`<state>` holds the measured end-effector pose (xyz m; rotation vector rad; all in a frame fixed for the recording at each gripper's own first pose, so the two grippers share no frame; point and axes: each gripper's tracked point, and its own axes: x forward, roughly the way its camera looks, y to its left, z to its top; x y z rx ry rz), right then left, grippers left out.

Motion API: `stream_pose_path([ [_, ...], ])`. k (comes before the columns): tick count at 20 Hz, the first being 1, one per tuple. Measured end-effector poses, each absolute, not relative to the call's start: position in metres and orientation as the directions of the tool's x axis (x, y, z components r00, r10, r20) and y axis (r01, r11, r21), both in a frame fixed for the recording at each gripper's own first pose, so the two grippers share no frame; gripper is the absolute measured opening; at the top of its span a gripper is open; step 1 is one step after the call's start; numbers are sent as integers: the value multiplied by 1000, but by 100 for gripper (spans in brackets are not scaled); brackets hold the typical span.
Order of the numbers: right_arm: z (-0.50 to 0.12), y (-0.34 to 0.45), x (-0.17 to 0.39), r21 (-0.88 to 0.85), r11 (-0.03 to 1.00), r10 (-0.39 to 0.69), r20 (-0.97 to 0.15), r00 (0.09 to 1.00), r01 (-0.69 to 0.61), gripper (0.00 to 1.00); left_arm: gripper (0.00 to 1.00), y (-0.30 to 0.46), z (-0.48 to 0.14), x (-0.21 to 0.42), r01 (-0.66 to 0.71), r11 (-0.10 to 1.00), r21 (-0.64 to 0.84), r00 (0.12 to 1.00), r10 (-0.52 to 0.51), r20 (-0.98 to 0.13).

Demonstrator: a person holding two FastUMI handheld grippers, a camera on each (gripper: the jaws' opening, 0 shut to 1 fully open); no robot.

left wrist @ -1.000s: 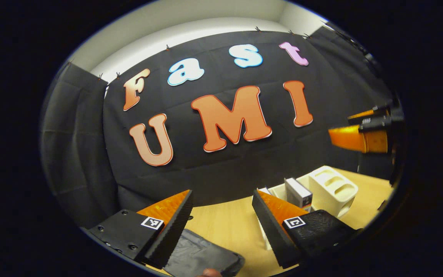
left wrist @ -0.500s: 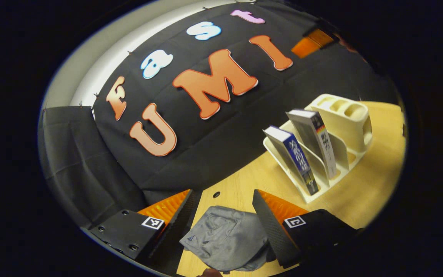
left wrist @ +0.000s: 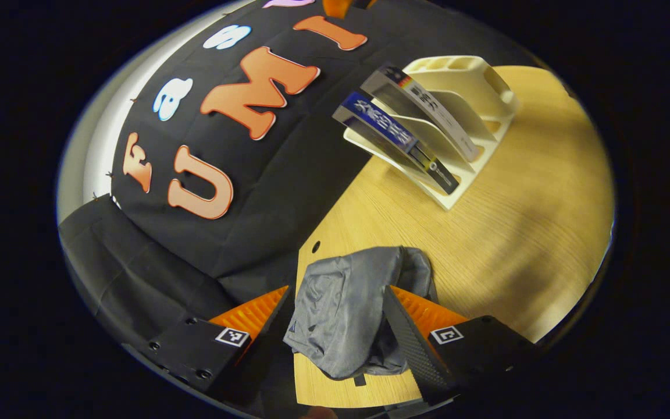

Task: Open the schoolbag, grab two books from the bookshelf and put them into the schoolbag.

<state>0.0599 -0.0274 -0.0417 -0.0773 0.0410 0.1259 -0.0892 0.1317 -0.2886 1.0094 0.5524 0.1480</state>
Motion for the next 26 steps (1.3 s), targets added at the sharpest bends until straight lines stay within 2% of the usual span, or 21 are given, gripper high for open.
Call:
stream_pose_path([
  [11,-44,-48,59,-67,994,85,-48,995,-88,95,97,173,-325,-85,113,480,870,792,485,-370],
  [17,-45,-54,57,-54,996,75,-55,996,-78,95,92,191,-326,-69,109,491,864,763,516,-390],
  [19,-44,-52,56,-49,996,77,-55,996,-80,95,86,196,-338,-63,138,501,854,742,519,-424],
  [21,-45,-49,55,-54,995,80,-59,995,-83,95,76,199,-343,-56,149,508,849,733,519,-439],
  [22,-46,-48,53,-58,995,78,-62,995,-82,95,67,200,-344,-55,153,519,841,732,512,-450],
  [23,-47,-49,52,-61,995,77,-66,995,-81,95,51,198,-344,-54,167,533,829,733,496,-466],
  [24,-48,-47,52,-61,995,80,-73,994,-85,95,46,195,-342,-51,180,545,819,737,477,-479],
  [25,-48,-45,53,-62,994,81,-81,993,-86,95,46,193,-337,-49,192,562,805,742,453,-494],
  [26,-49,-44,53,-66,994,78,-85,993,-84,95,27,190,-336,-52,215,588,780,739,424,-524],
])
